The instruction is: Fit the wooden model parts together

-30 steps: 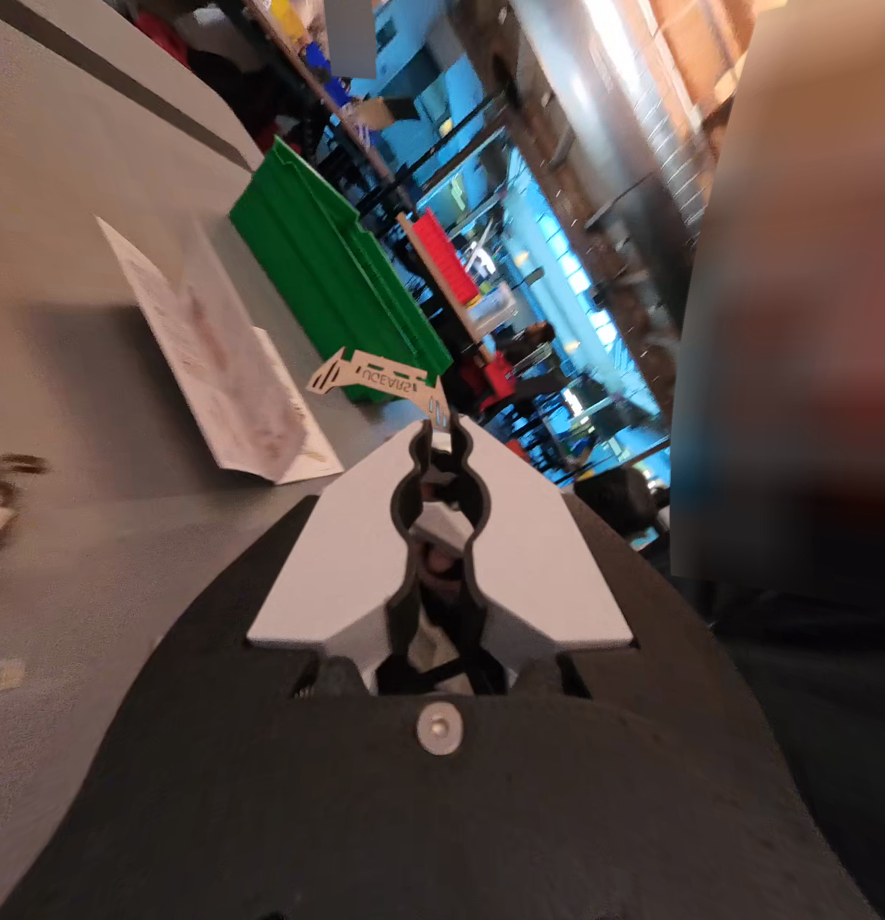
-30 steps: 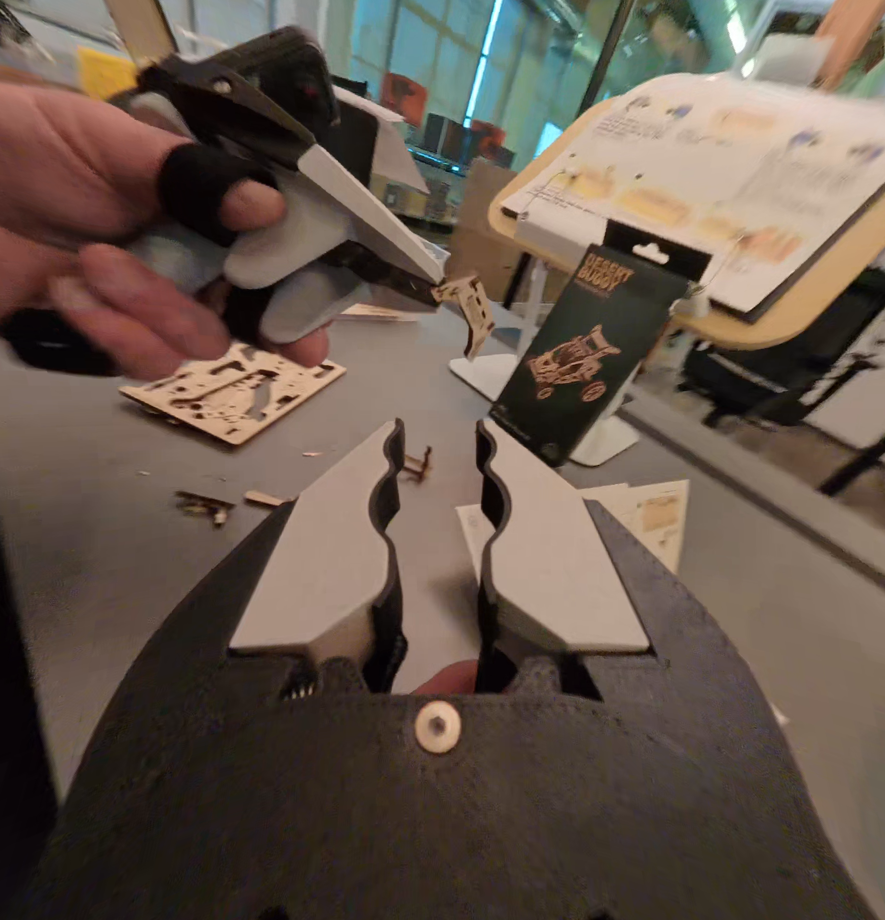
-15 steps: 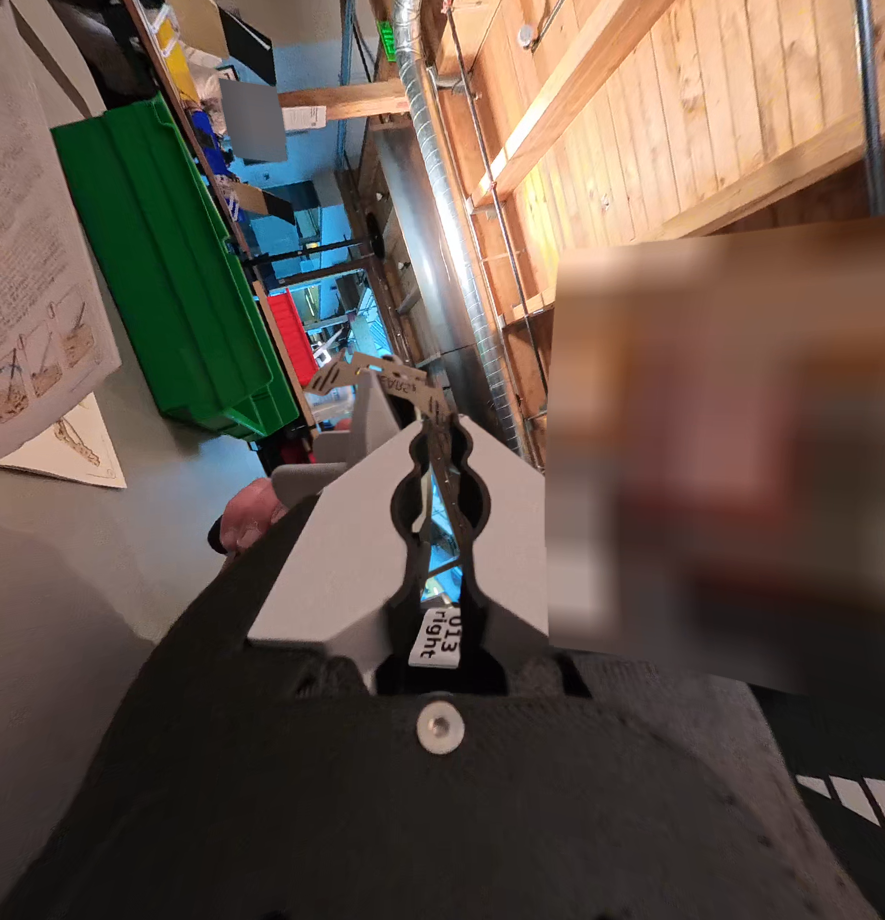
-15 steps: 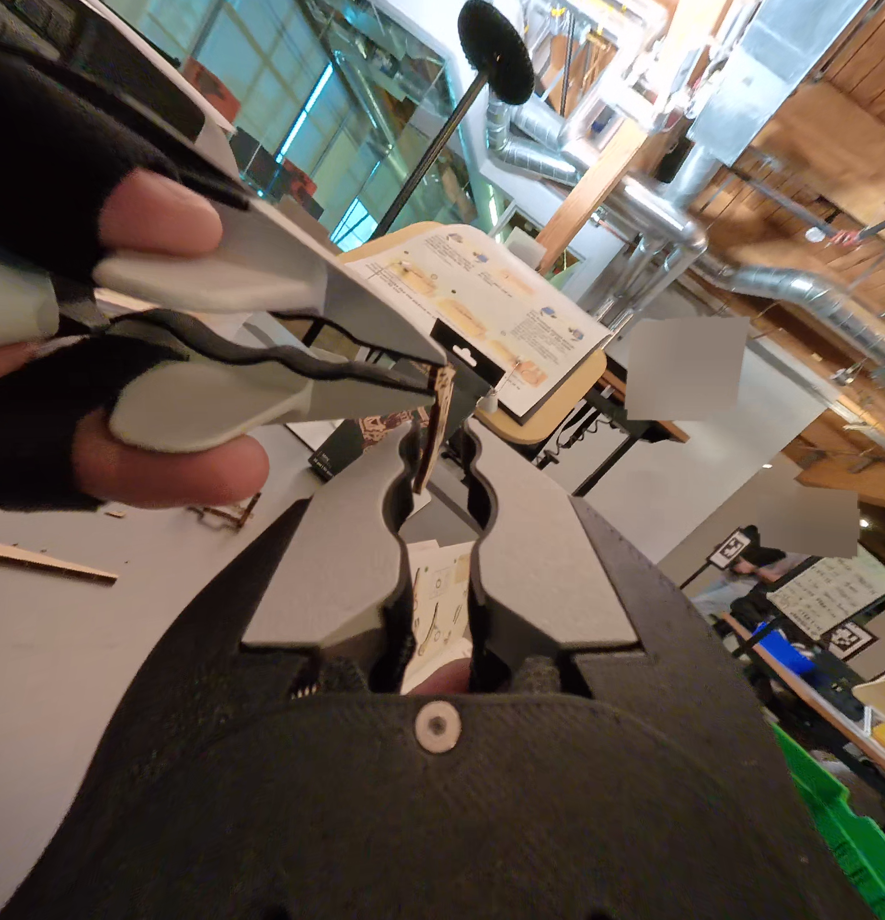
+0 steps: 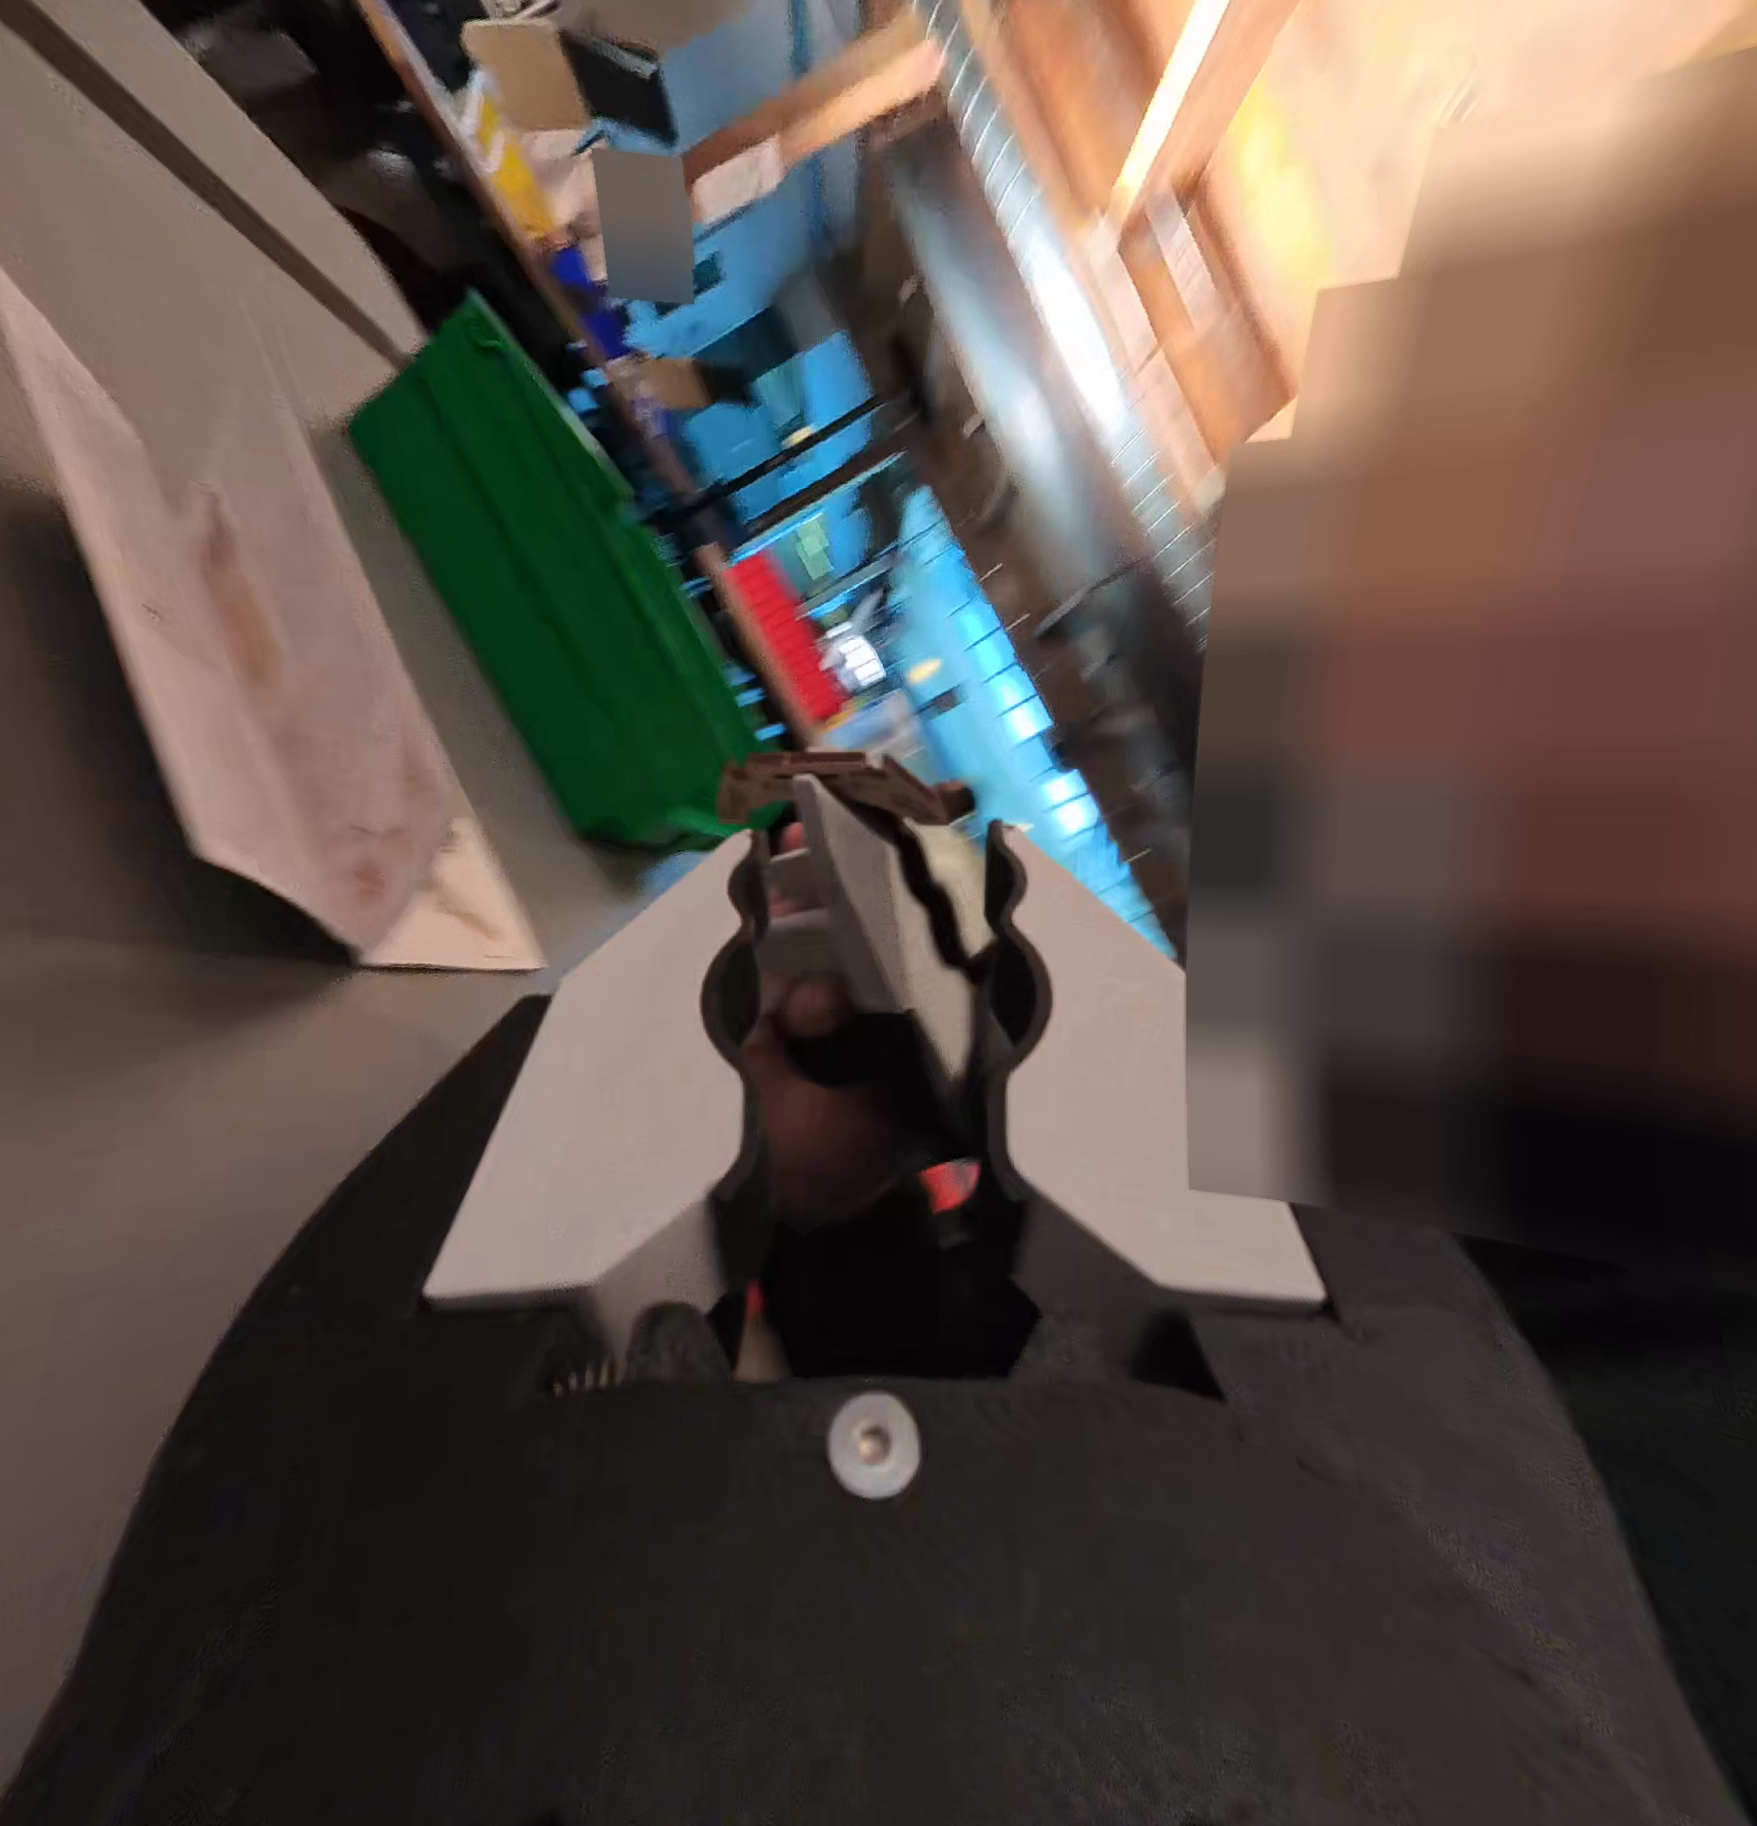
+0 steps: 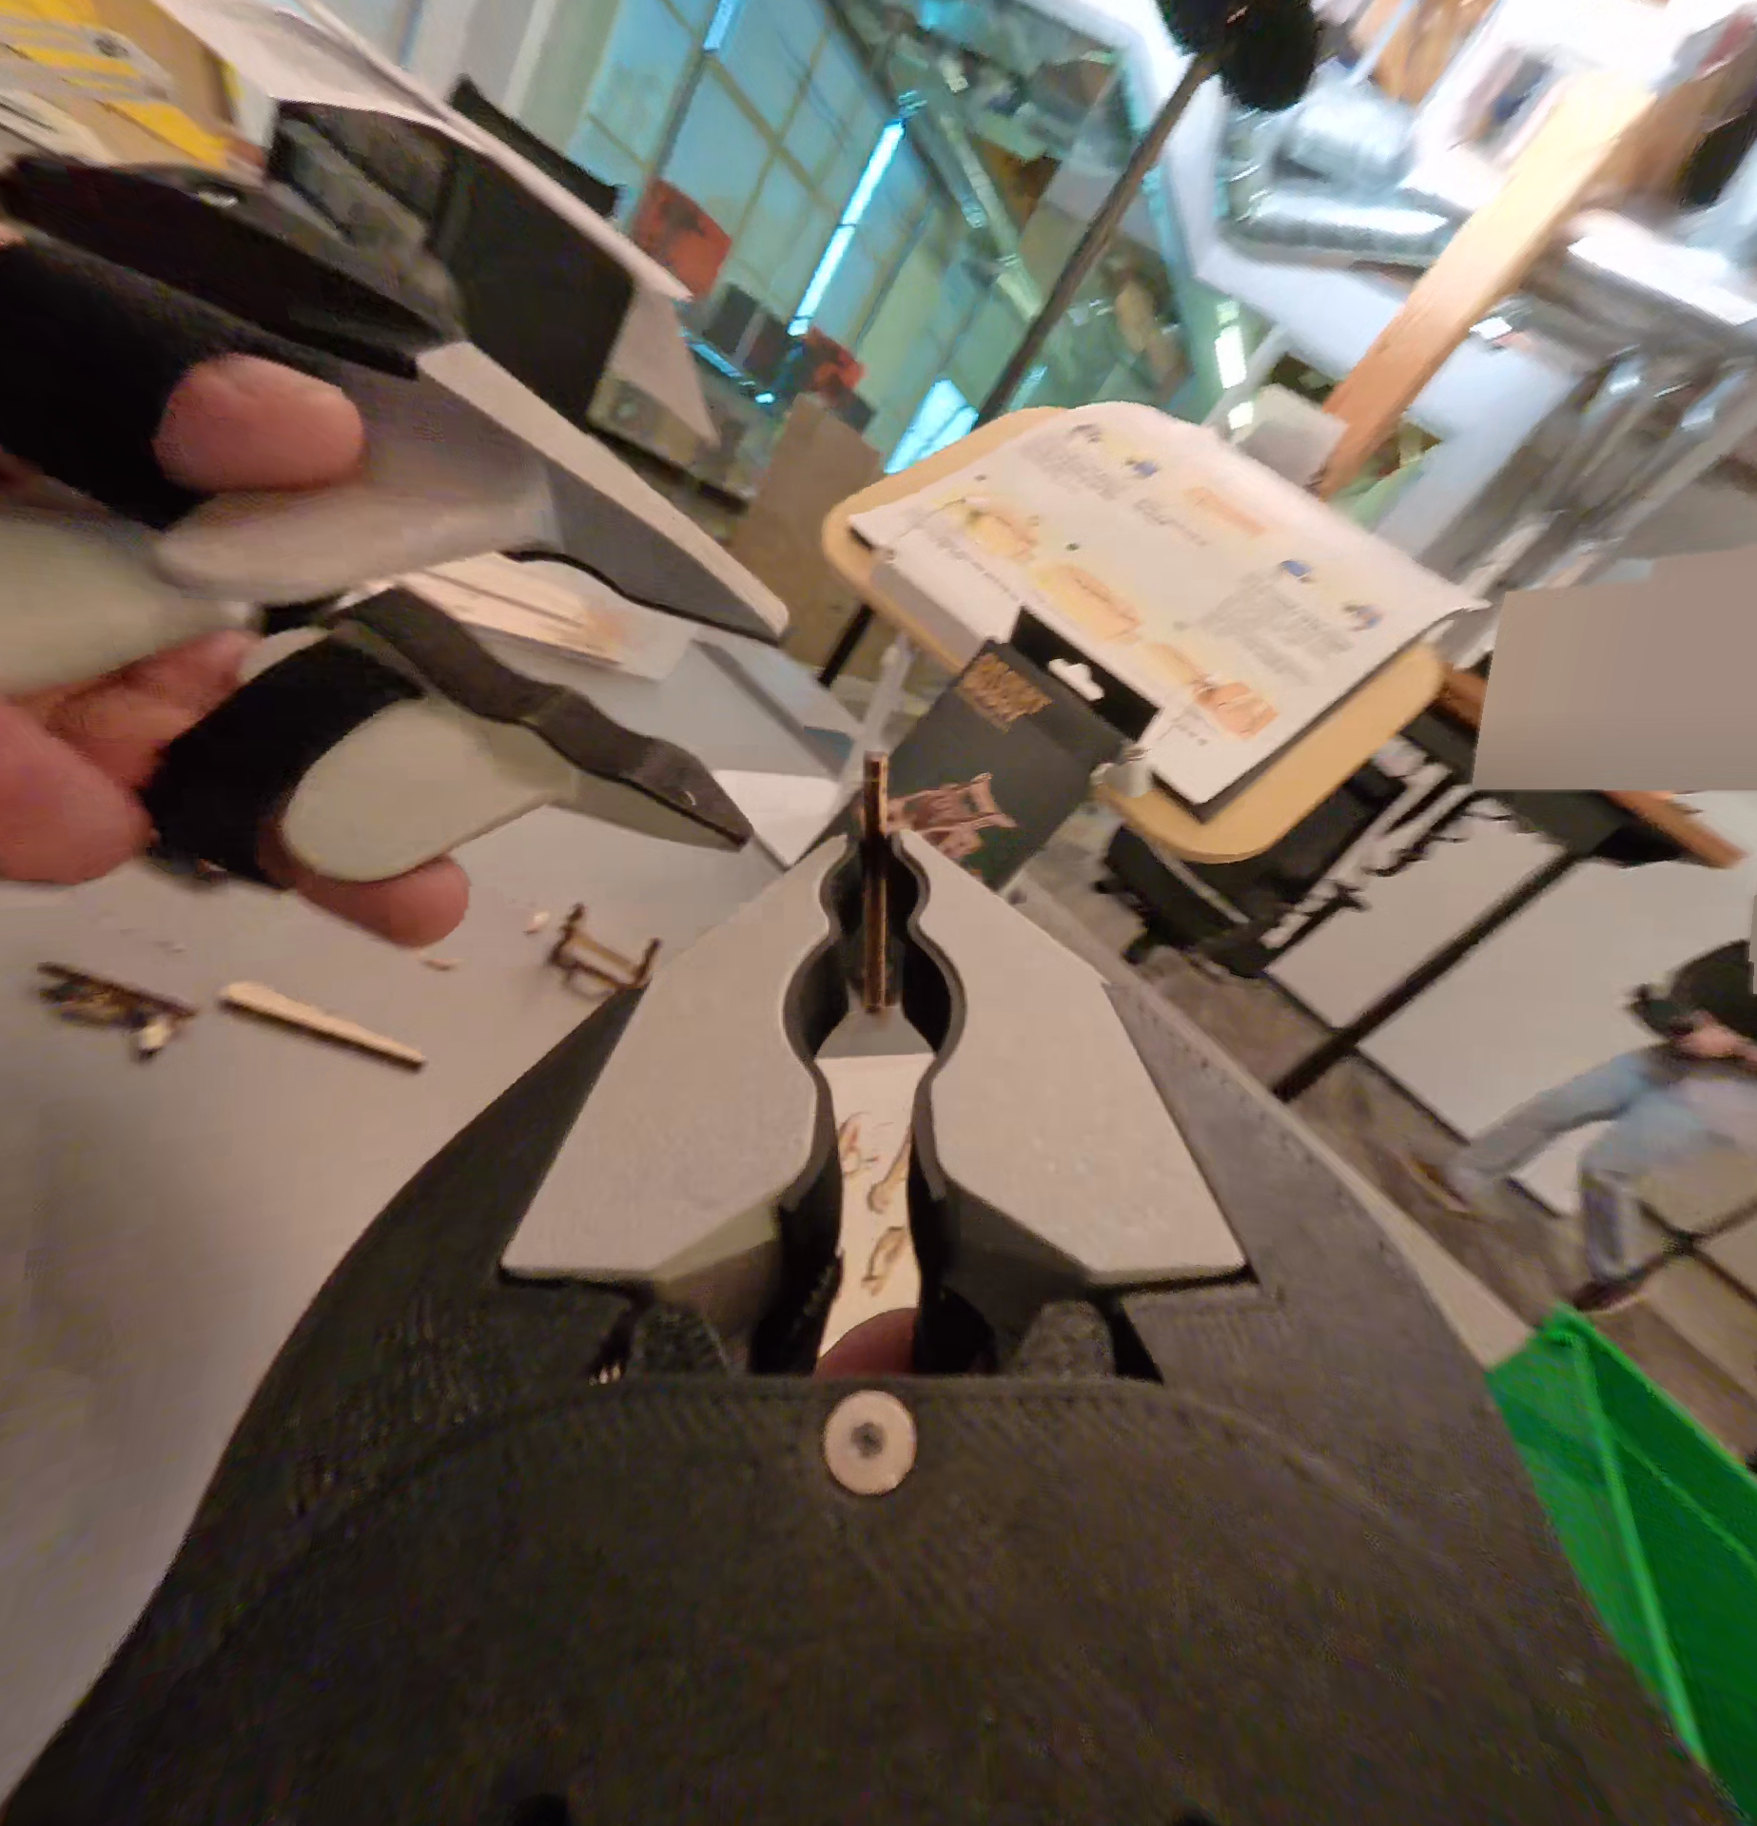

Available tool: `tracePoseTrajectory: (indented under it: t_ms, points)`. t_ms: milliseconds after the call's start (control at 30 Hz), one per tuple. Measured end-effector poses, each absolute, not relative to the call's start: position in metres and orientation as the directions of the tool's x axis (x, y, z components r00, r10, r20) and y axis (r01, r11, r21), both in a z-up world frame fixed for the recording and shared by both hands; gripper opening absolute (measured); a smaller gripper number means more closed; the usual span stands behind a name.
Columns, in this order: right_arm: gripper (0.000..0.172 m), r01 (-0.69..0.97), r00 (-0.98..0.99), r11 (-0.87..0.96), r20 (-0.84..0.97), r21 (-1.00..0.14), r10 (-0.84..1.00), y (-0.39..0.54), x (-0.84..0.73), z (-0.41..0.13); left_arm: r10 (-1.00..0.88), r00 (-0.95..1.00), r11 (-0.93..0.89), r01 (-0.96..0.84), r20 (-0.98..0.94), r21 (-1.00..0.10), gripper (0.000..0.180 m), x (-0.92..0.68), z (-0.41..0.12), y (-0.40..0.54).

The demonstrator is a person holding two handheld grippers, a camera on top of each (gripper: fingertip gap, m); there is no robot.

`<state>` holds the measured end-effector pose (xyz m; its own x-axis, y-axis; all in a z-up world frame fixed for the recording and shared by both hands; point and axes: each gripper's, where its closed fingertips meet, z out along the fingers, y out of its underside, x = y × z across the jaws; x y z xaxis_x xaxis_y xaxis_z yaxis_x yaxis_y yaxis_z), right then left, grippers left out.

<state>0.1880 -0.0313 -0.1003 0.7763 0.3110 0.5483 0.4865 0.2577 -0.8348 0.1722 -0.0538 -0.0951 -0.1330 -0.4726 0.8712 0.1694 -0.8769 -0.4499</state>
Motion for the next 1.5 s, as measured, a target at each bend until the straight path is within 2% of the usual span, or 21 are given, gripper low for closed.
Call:
tracePoseTrajectory:
  t_ms: [33, 133, 233, 333, 400, 533, 867, 1300, 1500]
  points:
    - [0.001, 0.469, 0.772, 0.242, 0.527, -0.849, 0.355, -0.032, 0.187, -0.103, -0.557, -0.061, -0.825, 0.154, 0.828, -0.544, 0.042, 0.170, -0.096, -0.050]
    - [0.001, 0.348, 0.736, 0.126, 0.354, -0.929, 0.578, -0.039, 0.174, -0.117, -0.790, 0.081, -0.610, -0.002, 0.608, -0.792, 0.047, 0.171, -0.099, -0.050]
    - [0.001, 0.290, 0.662, 0.029, 0.222, -0.956, 0.716, -0.050, 0.165, -0.127, -0.938, 0.132, -0.343, -0.206, 0.322, -0.916, 0.048, 0.173, -0.109, -0.054]
    - [0.001, 0.270, 0.594, -0.019, 0.151, -0.963, 0.790, -0.060, 0.160, -0.133, -0.990, 0.081, -0.135, -0.342, 0.114, -0.930, 0.041, 0.173, -0.115, -0.062]
    - [0.001, 0.254, 0.576, -0.030, 0.126, -0.967, 0.807, -0.063, 0.159, -0.134, -0.999, 0.045, -0.035, -0.416, 0.018, -0.909, 0.029, 0.172, -0.123, -0.067]
    - [0.001, 0.282, 0.548, -0.042, 0.125, -0.959, 0.827, -0.067, 0.157, -0.142, -0.996, -0.023, 0.088, -0.475, -0.087, -0.876, 0.008, 0.173, -0.131, -0.078]
    - [0.006, 0.276, 0.554, -0.033, 0.131, -0.961, 0.822, -0.069, 0.157, -0.145, -0.981, -0.019, 0.180, -0.486, -0.195, -0.855, 0.001, 0.170, -0.134, -0.080]
    - [0.009, 0.226, 0.593, -0.028, 0.115, -0.974, 0.797, -0.073, 0.156, -0.146, -0.990, -0.003, 0.125, -0.453, -0.139, -0.883, 0.001, 0.168, -0.136, -0.080]
    - [0.004, 0.240, 0.594, 0.004, 0.151, -0.971, 0.791, -0.073, 0.160, -0.145, -0.992, -0.019, 0.118, -0.444, -0.123, -0.888, 0.001, 0.172, -0.135, -0.081]
